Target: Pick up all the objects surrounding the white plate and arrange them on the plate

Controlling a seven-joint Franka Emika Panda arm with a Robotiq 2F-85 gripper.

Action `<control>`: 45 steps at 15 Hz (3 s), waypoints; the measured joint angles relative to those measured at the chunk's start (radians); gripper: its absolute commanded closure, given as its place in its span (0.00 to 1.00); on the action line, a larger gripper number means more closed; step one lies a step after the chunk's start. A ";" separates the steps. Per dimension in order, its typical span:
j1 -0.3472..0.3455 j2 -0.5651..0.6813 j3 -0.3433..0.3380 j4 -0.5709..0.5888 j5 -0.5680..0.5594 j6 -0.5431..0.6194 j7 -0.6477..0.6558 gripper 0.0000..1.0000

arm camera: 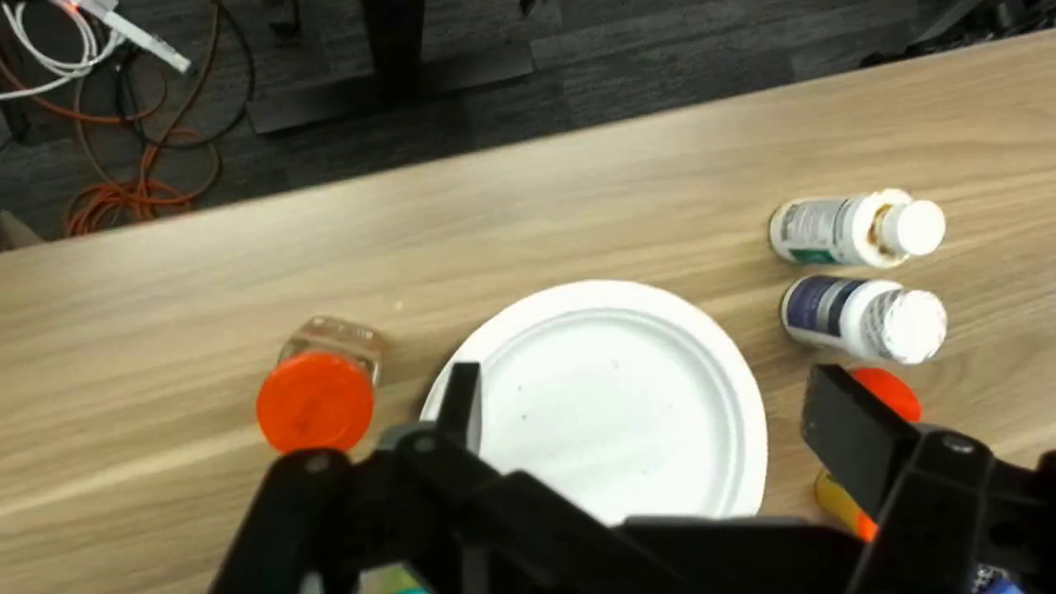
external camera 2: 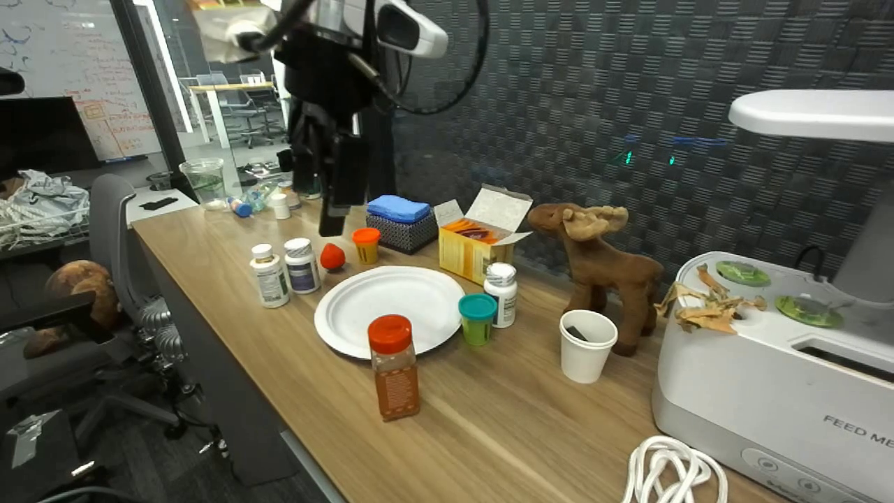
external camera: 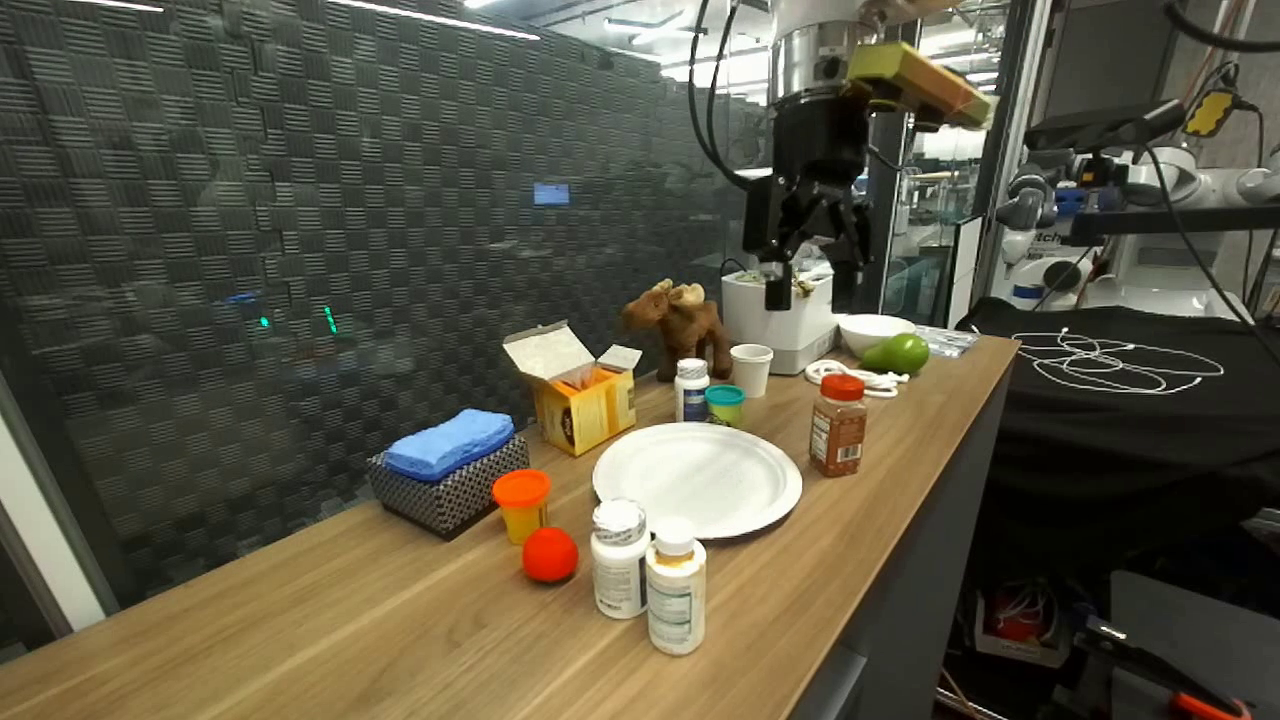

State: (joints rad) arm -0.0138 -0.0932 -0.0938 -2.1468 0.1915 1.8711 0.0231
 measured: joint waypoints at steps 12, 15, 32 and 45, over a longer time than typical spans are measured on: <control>-0.012 0.238 0.008 0.029 -0.167 0.643 -0.001 0.00; -0.020 0.280 0.007 0.037 -0.171 0.676 -0.001 0.00; -0.041 0.480 0.004 0.202 -0.171 0.686 0.000 0.58; -0.018 0.414 0.022 0.251 -0.172 0.576 0.033 0.74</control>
State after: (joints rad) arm -0.0319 0.3205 -0.0722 -1.8962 0.0196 2.4470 0.0560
